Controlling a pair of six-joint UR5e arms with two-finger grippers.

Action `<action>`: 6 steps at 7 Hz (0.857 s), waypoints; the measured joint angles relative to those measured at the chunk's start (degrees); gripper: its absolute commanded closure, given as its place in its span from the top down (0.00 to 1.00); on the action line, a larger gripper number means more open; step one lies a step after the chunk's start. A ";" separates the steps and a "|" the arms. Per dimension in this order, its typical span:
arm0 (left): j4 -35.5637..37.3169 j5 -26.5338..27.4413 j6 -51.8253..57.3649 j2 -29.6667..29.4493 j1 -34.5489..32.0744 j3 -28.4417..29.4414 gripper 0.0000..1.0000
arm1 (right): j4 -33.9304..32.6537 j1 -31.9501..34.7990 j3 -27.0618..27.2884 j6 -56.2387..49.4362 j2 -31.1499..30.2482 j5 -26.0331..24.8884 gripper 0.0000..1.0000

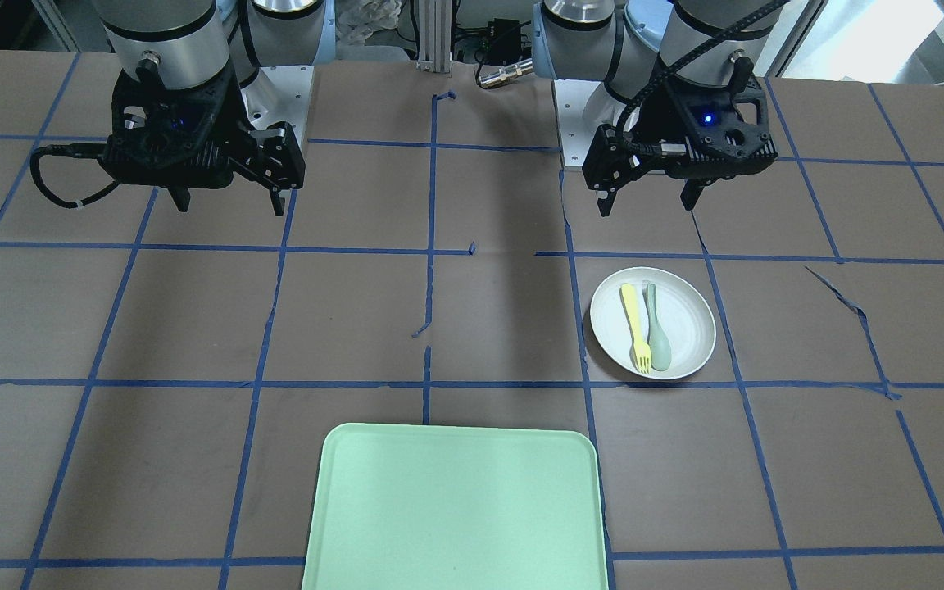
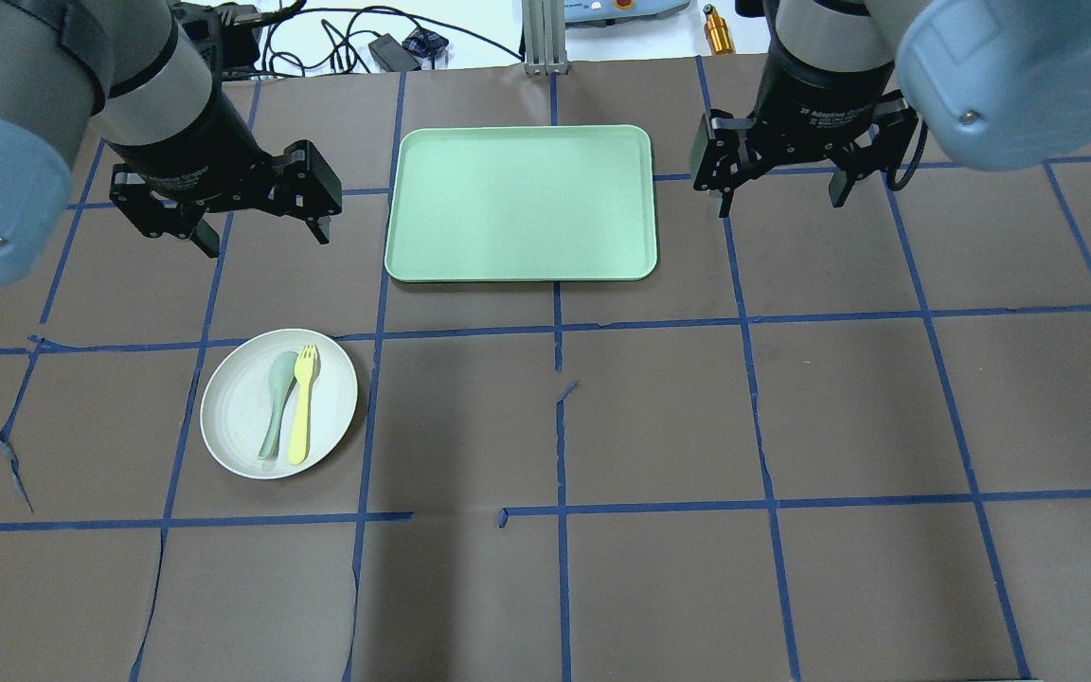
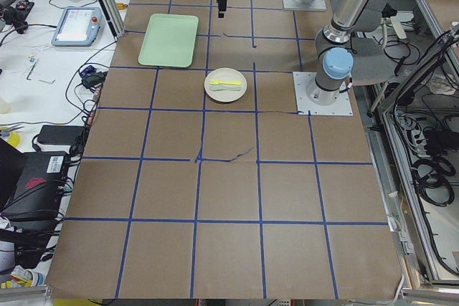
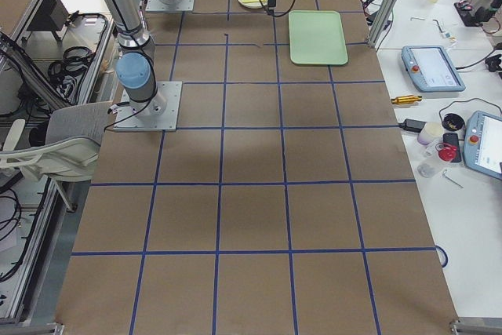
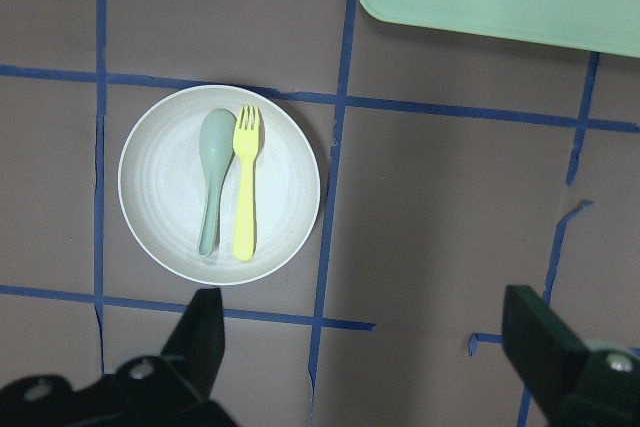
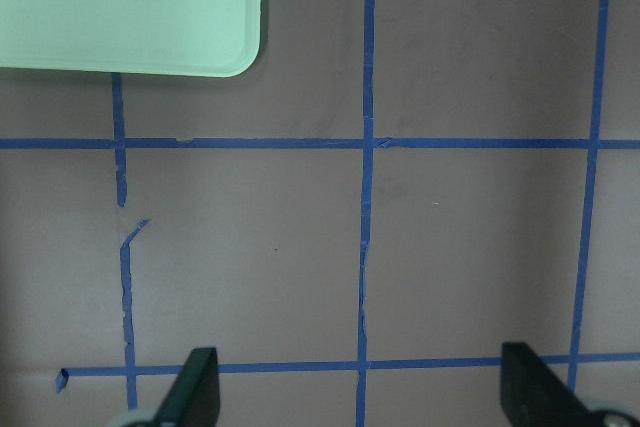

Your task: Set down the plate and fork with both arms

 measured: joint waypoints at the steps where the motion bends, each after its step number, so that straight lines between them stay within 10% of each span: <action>1: -0.10 -0.02 0.02 0.07 -0.03 -0.01 1.00 | -0.63 0.04 0.05 0.00 0.18 0.00 1.00; 6: -0.15 -0.15 -0.03 -0.08 -0.03 -0.07 1.00 | -0.79 0.35 0.16 0.07 0.48 0.01 1.00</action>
